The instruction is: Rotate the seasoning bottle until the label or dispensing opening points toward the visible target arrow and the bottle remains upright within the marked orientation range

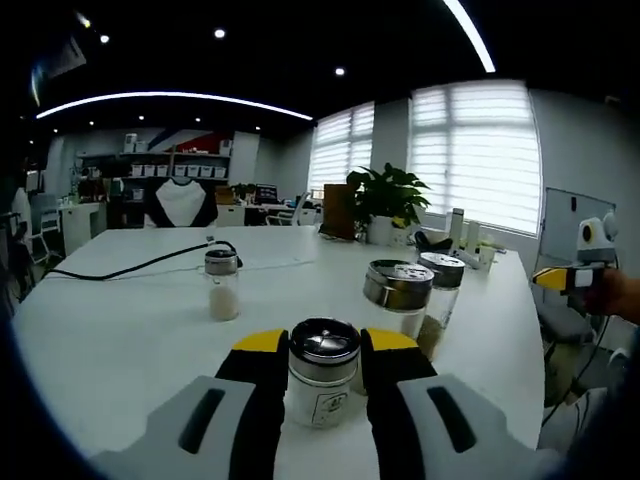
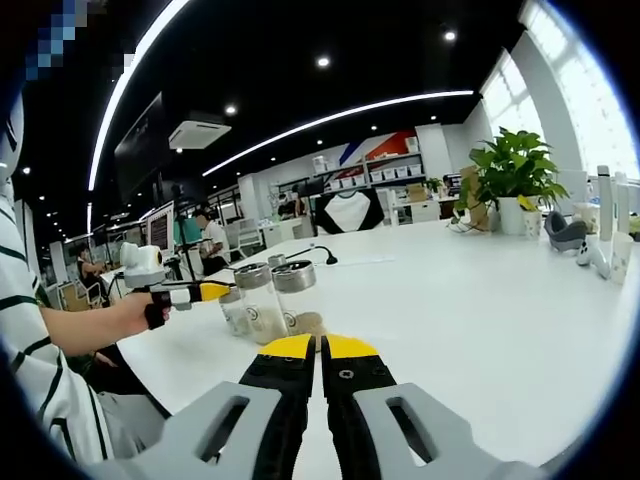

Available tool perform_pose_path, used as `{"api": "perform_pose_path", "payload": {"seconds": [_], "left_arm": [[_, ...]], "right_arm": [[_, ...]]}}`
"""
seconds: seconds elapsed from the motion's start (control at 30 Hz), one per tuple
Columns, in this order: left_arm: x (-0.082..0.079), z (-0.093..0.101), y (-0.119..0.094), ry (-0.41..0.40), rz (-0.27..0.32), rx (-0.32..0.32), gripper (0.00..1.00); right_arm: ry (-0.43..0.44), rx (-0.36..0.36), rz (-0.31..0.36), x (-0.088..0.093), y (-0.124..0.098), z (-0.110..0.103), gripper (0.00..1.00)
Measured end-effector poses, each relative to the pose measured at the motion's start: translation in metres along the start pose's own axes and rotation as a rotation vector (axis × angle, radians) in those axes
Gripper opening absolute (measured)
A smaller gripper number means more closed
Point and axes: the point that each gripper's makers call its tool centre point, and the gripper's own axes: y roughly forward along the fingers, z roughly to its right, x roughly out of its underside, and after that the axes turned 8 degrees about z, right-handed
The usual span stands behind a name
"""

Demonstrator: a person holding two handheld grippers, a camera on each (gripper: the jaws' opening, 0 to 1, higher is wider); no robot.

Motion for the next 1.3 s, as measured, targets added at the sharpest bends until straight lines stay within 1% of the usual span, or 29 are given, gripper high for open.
{"api": "perform_pose_path", "payload": {"seconds": [0.1,0.27,0.33,0.4,0.5,0.57,0.7,0.8,0.83,0.87,0.9,0.93,1.0,1.17,1.3], "left_arm": [[0.000,0.000,-0.001,0.002,0.016,-0.025,0.30],[0.000,0.000,-0.001,0.005,0.027,-0.063,0.30],[0.000,0.000,0.000,-0.017,0.034,-0.051,0.30],[-0.001,0.000,0.000,-0.017,0.033,-0.057,0.30],[-0.002,-0.002,-0.001,-0.067,0.041,-0.061,0.29],[-0.004,-0.003,-0.001,-0.079,0.047,-0.048,0.29],[-0.015,0.002,-0.003,-0.048,0.064,0.004,0.30],[-0.018,0.007,-0.002,-0.026,0.047,0.081,0.30],[-0.016,0.012,-0.001,-0.005,0.025,0.130,0.31],[-0.015,0.013,-0.001,0.006,0.011,0.157,0.31],[-0.014,0.011,-0.001,0.013,0.001,0.170,0.31],[-0.013,0.009,0.000,0.002,-0.005,0.171,0.33],[-0.010,0.002,0.000,0.017,-0.023,0.144,0.34],[-0.003,0.007,0.003,0.010,-0.053,0.201,0.35],[-0.001,0.012,0.006,0.021,-0.054,0.205,0.35]], "right_arm": [[-0.002,0.000,-0.002,0.001,0.000,0.000,0.00],[0.003,0.006,0.004,0.000,-0.002,0.002,0.00],[0.005,0.010,0.005,0.001,-0.002,0.003,0.00],[0.004,0.010,0.003,0.001,-0.003,0.004,0.00],[0.008,0.015,0.002,0.002,-0.005,0.006,0.00],[0.013,0.018,0.000,0.002,-0.007,0.007,0.00],[0.013,0.022,-0.005,0.004,-0.008,0.010,0.00],[0.017,0.020,-0.008,0.005,-0.006,0.009,0.00],[0.017,0.017,-0.009,0.005,-0.005,0.009,0.00],[0.012,0.009,-0.011,0.004,-0.003,0.007,0.00],[0.009,0.005,-0.012,0.004,-0.003,0.006,0.00],[0.009,0.002,-0.016,0.005,-0.002,0.005,0.00],[0.009,0.000,-0.018,0.005,-0.002,0.005,0.00],[0.005,0.000,-0.018,0.004,-0.001,0.005,0.00],[0.003,0.007,-0.015,0.002,-0.001,0.007,0.00]]}}
